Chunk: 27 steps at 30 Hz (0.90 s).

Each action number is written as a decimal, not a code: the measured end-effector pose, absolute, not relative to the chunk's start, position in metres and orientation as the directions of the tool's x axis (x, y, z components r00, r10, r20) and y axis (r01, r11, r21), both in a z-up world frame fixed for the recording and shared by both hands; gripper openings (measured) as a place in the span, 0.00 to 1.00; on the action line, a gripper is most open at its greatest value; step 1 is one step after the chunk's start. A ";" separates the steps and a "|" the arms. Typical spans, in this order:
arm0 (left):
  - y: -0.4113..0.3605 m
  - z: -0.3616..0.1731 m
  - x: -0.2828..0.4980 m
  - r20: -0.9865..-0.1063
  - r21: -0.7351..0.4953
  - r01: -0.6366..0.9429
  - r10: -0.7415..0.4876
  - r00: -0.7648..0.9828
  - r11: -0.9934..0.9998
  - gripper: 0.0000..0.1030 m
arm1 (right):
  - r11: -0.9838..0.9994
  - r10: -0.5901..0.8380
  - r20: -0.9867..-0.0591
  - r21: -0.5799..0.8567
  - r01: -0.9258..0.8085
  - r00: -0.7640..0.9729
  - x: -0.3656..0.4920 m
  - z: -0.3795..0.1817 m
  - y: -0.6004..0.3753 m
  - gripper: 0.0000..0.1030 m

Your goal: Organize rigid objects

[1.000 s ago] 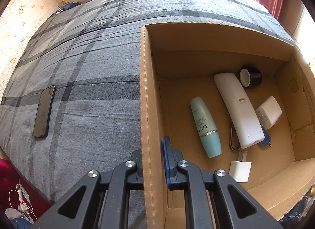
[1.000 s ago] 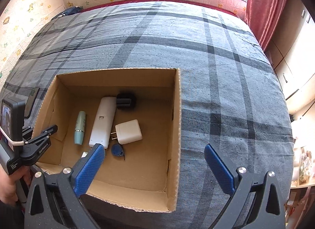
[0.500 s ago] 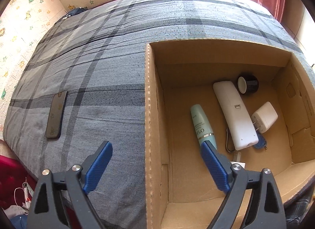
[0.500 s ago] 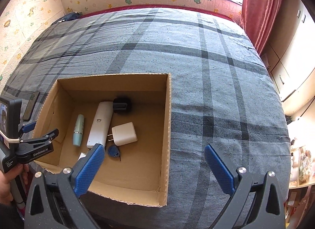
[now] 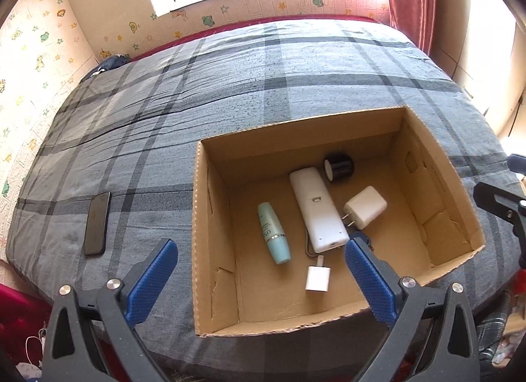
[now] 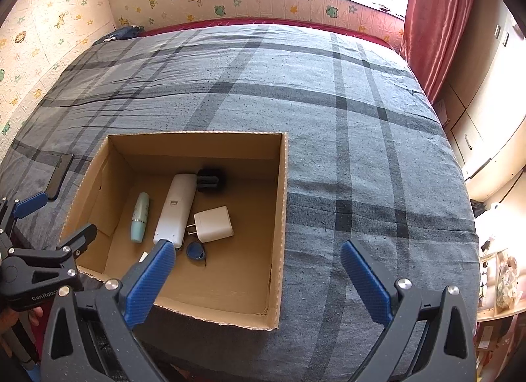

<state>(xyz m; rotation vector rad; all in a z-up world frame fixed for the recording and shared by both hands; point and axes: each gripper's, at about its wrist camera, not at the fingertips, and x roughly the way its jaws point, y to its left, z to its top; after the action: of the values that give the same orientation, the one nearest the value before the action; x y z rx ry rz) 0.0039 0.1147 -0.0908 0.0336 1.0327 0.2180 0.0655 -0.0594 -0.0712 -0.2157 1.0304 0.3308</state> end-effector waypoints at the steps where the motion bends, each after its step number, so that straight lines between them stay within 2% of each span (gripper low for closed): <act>1: 0.111 -0.088 0.002 -0.846 0.124 -0.166 0.191 0.498 0.978 1.00 | 0.930 0.165 -0.865 -0.024 -0.367 0.474 0.064 -0.070 -0.060 1.00; 15: 0.074 -0.050 -0.024 -0.807 0.103 -0.176 0.185 0.561 0.979 1.00 | 0.928 0.180 -0.828 -0.036 -0.372 0.531 0.037 -0.038 -0.065 1.00; 27: 0.052 -0.040 -0.032 -0.800 0.104 -0.182 0.191 0.569 0.978 1.00 | 0.928 0.175 -0.830 -0.041 -0.371 0.529 0.026 -0.033 -0.072 1.00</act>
<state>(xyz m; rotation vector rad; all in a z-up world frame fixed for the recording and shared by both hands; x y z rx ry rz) -0.0323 0.0519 -0.0403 0.0103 0.9399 0.2188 0.0262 -0.0721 -0.0334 -0.2229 0.9608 0.3289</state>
